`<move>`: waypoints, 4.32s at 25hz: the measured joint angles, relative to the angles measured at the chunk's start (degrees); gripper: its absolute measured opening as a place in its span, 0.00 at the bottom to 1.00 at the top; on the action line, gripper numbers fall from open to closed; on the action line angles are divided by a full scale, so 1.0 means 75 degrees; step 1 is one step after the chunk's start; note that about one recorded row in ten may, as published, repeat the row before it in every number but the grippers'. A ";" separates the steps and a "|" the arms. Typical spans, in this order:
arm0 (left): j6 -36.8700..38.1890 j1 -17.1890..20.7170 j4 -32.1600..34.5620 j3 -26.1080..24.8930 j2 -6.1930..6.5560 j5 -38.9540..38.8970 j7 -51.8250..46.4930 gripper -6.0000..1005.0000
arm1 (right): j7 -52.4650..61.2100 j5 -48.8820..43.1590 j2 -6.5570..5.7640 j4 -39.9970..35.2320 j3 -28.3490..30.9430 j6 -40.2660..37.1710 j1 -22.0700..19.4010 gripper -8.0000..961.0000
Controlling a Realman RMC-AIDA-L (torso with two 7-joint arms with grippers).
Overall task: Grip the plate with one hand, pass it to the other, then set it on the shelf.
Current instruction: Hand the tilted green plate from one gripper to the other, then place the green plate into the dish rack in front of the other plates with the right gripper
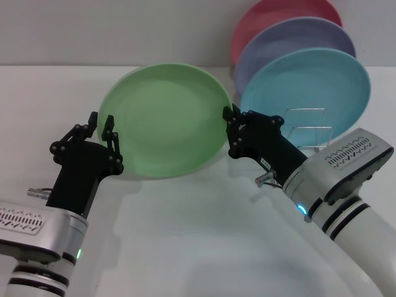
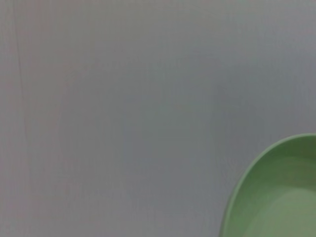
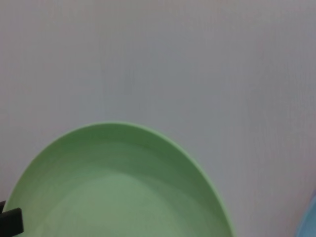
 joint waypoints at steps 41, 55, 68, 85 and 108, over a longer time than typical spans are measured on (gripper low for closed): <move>0.1034 -0.0568 -0.2447 -0.2162 0.0155 0.0021 -0.5759 0.47 | -0.1203 -0.0521 -0.0161 -0.1605 0.0095 -0.4682 -0.0470 0.04; -0.0054 -0.0884 -0.2243 -0.2511 0.0143 0.0069 -0.6488 0.46 | 0.1091 -0.0483 -0.0273 -0.5762 -0.0359 -0.5922 -0.0135 0.03; -0.0286 -0.0752 -0.1277 -0.2449 0.0058 0.0080 -0.6471 0.46 | 0.0576 -0.0432 -0.0599 -0.7561 -0.1413 -0.6205 -0.0019 0.03; -0.0434 -0.0809 -0.0913 -0.2445 0.0044 0.0080 -0.6413 0.46 | 0.0250 -0.0498 -0.0685 -0.8701 -0.2753 -0.5885 -0.0199 0.03; -0.0422 -0.0783 -0.0810 -0.2335 0.0035 0.0093 -0.6455 0.46 | 0.0187 -0.0708 -0.0480 -0.8588 -0.3777 -0.4708 -0.0513 0.04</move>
